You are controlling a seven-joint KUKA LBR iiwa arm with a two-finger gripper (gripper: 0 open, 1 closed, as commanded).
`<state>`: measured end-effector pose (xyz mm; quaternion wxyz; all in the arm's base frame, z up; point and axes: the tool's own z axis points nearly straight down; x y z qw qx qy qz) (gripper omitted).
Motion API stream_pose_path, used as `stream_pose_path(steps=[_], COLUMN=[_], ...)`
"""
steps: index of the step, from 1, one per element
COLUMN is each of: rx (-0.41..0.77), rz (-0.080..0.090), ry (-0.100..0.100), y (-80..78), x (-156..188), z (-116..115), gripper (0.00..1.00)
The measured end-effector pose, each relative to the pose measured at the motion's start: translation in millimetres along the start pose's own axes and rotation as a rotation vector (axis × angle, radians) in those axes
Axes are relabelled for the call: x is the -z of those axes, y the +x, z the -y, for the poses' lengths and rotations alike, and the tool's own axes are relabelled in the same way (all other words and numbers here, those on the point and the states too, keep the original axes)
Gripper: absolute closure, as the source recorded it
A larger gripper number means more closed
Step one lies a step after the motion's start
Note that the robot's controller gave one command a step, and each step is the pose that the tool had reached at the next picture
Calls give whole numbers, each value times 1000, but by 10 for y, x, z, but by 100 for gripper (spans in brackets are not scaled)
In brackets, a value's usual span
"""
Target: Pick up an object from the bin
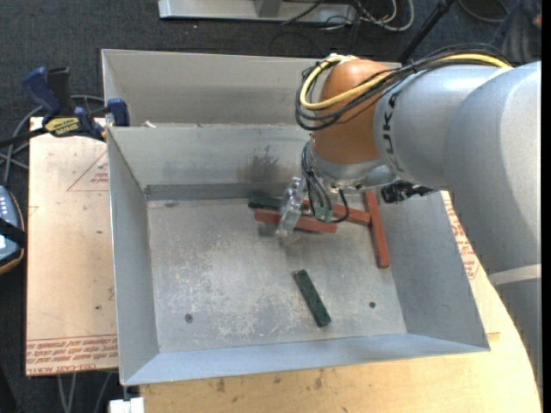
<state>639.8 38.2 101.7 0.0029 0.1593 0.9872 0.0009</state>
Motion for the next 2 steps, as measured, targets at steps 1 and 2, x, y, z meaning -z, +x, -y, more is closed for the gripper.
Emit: stream_pose_path(steps=[1,2], rx=[2,3], rz=[0,1], ry=[0,-1], y=[-13,-29], x=[294,667], z=[-6,-14], gripper=[100,100])
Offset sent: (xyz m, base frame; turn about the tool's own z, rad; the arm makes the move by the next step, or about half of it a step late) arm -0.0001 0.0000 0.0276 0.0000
